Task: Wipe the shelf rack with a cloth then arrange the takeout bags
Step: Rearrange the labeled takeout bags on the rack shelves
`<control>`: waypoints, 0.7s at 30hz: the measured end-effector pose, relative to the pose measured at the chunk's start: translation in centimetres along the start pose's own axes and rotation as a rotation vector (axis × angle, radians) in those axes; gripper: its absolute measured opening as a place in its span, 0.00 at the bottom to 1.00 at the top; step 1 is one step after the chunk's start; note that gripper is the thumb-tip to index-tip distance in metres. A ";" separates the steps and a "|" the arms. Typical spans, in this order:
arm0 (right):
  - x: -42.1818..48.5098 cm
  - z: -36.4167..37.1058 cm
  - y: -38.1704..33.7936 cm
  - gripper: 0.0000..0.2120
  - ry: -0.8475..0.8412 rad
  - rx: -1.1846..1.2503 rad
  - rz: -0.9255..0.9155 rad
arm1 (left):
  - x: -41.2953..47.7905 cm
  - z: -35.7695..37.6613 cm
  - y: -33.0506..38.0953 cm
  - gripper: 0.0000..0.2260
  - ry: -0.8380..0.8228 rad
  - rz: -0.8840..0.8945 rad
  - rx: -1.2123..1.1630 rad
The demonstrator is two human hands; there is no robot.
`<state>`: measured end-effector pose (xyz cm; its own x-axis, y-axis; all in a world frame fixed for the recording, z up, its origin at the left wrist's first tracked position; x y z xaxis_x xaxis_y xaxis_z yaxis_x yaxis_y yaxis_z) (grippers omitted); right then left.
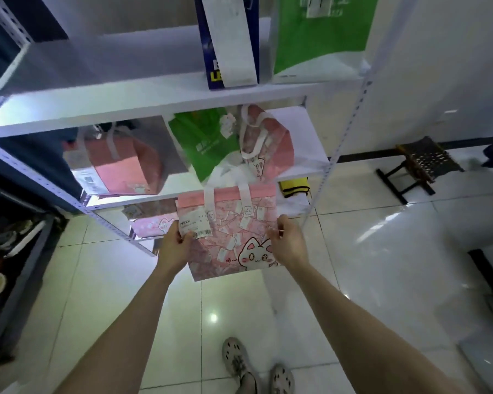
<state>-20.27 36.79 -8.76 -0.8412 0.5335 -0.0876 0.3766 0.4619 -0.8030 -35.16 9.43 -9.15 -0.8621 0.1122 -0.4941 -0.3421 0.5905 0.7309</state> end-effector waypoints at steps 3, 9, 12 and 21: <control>0.0 0.8 4.0 0.06 -0.020 0.023 0.065 | 2.4 3.6 -2.2 0.15 -0.043 -0.047 0.065; 2.2 2.3 11.6 0.02 -0.068 0.006 0.179 | 6.8 10.1 -4.9 0.17 -0.058 -0.111 0.167; 4.0 3.0 14.9 0.02 -0.109 -0.004 0.206 | 8.6 12.9 -6.2 0.16 -0.040 -0.145 0.185; 10.5 6.0 23.9 0.03 -0.123 -0.012 0.211 | 15.3 20.8 -10.1 0.13 0.005 -0.218 0.224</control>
<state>-22.42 49.25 -32.43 -0.7841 0.5293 -0.3240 0.5527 0.3583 -0.7524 -37.16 21.78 -33.86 -0.7795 -0.0398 -0.6252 -0.4285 0.7619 0.4857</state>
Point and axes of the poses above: each hand's wrist, its own x-axis towards the middle knuckle, its own z-axis out of the palm, y = z × x, the point moved 6 cm from there along x, towards the middle knuckle, and after that the axes turned 13 degrees about -z, right-handed, at the moved point
